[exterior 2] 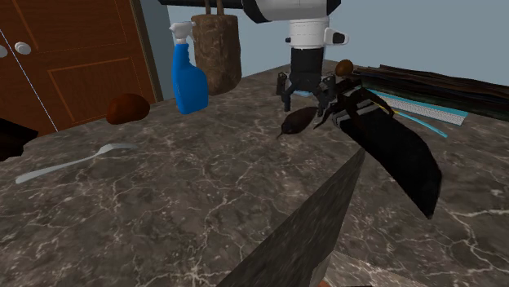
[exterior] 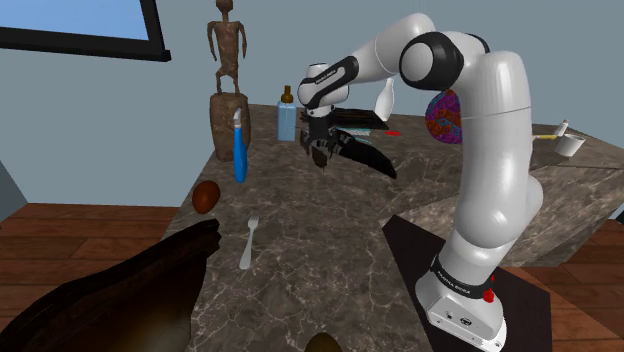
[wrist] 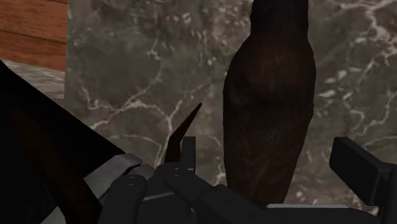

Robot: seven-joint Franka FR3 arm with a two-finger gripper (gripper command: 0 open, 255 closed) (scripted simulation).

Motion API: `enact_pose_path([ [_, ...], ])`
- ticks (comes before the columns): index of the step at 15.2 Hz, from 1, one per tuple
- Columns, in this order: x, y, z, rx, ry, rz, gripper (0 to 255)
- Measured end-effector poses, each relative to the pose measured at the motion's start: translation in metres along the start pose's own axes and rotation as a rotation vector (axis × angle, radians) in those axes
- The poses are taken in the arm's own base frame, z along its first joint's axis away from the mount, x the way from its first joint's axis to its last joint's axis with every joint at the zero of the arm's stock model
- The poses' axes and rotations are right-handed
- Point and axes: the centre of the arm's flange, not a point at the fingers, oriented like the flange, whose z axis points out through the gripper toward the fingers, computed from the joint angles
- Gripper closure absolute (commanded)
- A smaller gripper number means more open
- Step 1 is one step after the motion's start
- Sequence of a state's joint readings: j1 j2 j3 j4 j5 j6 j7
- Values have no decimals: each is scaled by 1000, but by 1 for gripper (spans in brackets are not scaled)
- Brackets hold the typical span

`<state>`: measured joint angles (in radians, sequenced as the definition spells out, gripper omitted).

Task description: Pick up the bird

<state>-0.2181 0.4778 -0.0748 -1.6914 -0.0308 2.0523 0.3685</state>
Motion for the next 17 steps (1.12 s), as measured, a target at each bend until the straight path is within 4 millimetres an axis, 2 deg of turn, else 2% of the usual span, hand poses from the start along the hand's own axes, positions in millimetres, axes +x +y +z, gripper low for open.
enact_pose_path([
  [2, 0, 0, 11, 0, -1, 1, 0],
  [3, 0, 0, 12, 0, 0, 1, 255],
  [13, 1, 0, 12, 1, 5, 3, 255],
  [17, 0, 4, -2, -2, -2, 4, 255],
])
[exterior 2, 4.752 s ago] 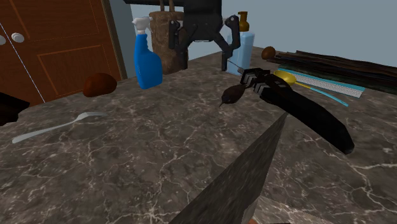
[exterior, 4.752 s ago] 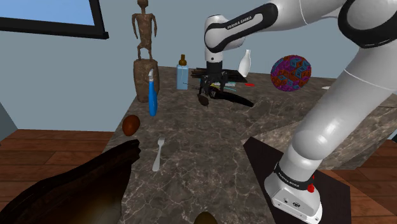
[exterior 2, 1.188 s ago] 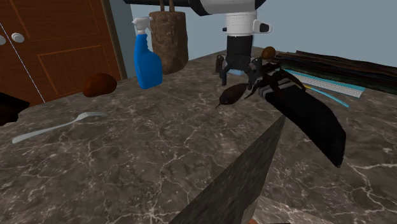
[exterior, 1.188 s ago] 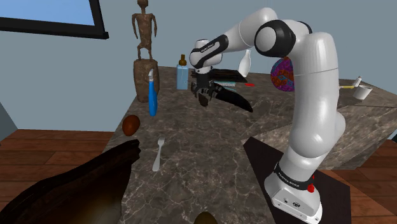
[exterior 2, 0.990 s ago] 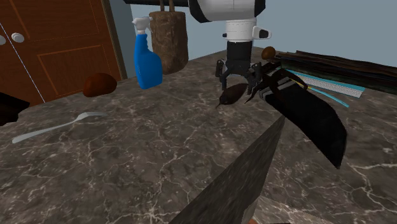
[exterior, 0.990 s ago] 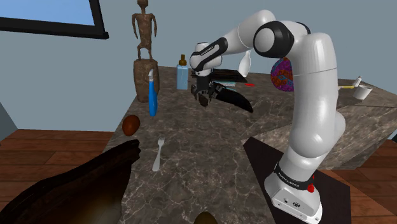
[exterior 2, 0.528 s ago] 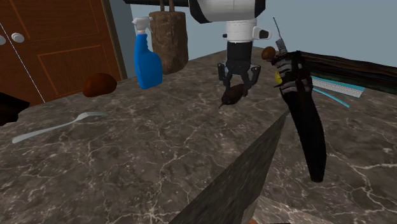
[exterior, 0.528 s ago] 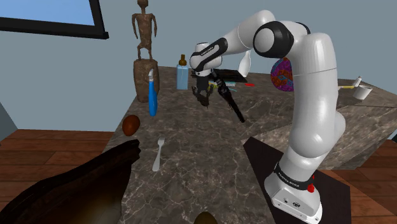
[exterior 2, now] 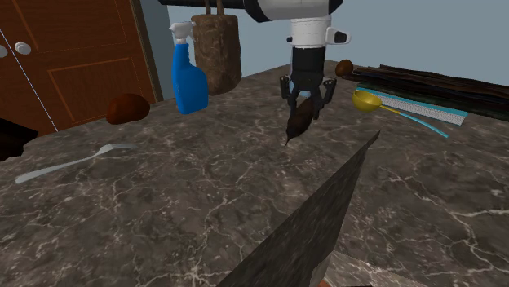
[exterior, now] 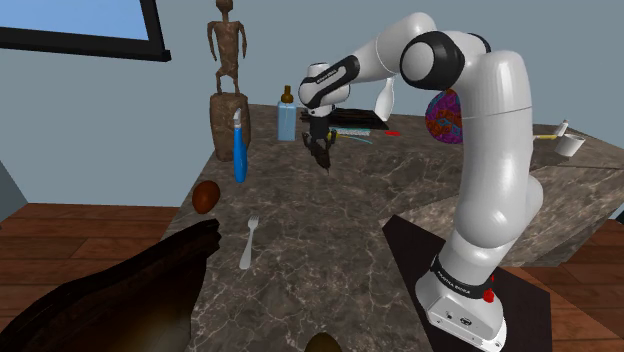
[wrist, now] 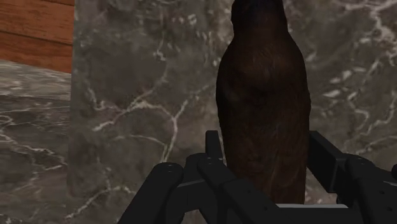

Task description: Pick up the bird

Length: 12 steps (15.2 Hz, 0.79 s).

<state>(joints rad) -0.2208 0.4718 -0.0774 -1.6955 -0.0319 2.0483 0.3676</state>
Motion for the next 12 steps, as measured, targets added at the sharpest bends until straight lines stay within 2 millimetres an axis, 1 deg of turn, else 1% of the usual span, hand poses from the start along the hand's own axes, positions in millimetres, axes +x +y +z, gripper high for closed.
enact_pose_path([
  [10, -4, 6, -51, 0, 0, 0, 255],
  [12, -4, 6, -59, 0, 0, 0, 255],
])
